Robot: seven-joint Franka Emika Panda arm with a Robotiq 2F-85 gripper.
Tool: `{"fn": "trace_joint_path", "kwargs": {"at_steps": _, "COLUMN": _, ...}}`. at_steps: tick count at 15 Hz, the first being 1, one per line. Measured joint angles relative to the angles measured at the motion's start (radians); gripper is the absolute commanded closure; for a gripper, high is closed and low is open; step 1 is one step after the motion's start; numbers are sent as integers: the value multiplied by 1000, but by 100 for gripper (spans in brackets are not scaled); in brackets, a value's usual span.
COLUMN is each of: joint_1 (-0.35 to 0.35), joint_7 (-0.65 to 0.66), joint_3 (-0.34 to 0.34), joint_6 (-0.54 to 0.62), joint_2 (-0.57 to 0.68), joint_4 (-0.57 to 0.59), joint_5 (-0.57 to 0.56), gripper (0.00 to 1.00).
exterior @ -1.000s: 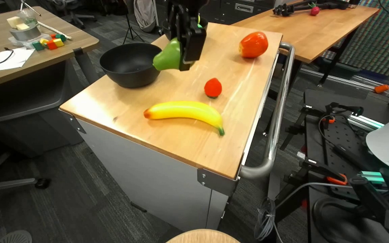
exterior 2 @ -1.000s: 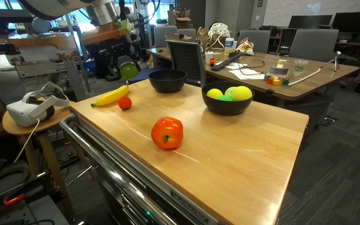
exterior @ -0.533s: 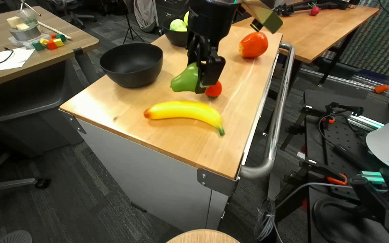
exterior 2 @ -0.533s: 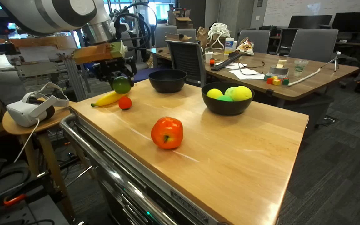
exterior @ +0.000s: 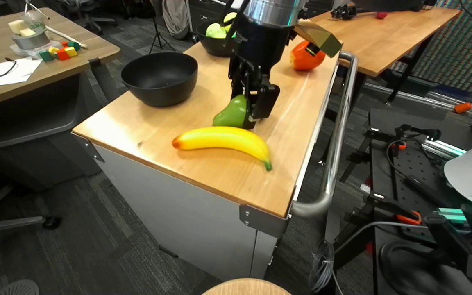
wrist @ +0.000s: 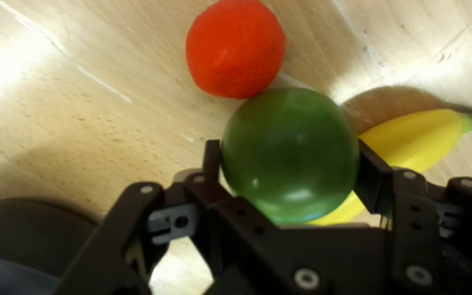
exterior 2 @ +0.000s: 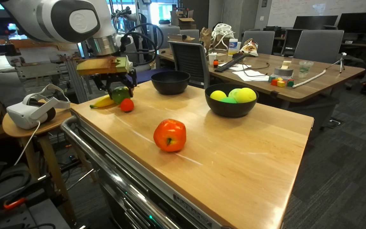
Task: Remove the fruits from the left and right bowl respectively and put them on the table
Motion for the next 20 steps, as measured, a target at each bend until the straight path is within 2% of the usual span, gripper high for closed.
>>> {"fn": "trace_joint_path", "kwargs": {"at_steps": 1, "joint_1": -1, "joint_7": -6, "joint_3": 0, "joint_6": 1, "joint_2": 0, "joint_4": 1, "joint_5": -1, "gripper": 1}}
{"fn": "trace_joint_path", "kwargs": {"at_steps": 3, "joint_1": -5, "joint_7": -3, "joint_3": -5, "joint_6": -2, "joint_2": -11, "joint_4": 5, "joint_5": -82, "gripper": 0}}
{"fn": "trace_joint_path", "kwargs": {"at_steps": 7, "joint_1": -24, "joint_7": 57, "joint_3": -27, "joint_6": -111, "joint_2": -86, "joint_4": 72, "joint_5": -384, "gripper": 0}}
{"fn": "trace_joint_path", "kwargs": {"at_steps": 9, "joint_1": -39, "joint_7": 73, "joint_3": -32, "joint_6": -195, "joint_2": -132, "joint_4": 139, "joint_5": -505, "gripper": 0}}
{"fn": "trace_joint_path", "kwargs": {"at_steps": 11, "joint_1": -64, "joint_7": 117, "joint_3": -40, "joint_6": -221, "joint_2": -164, "joint_4": 204, "joint_5": -595, "gripper": 0}}
{"fn": "trace_joint_path", "kwargs": {"at_steps": 20, "joint_1": -64, "joint_7": 118, "joint_3": -47, "joint_6": -217, "joint_2": -146, "joint_4": 201, "joint_5": -583, "gripper": 0}}
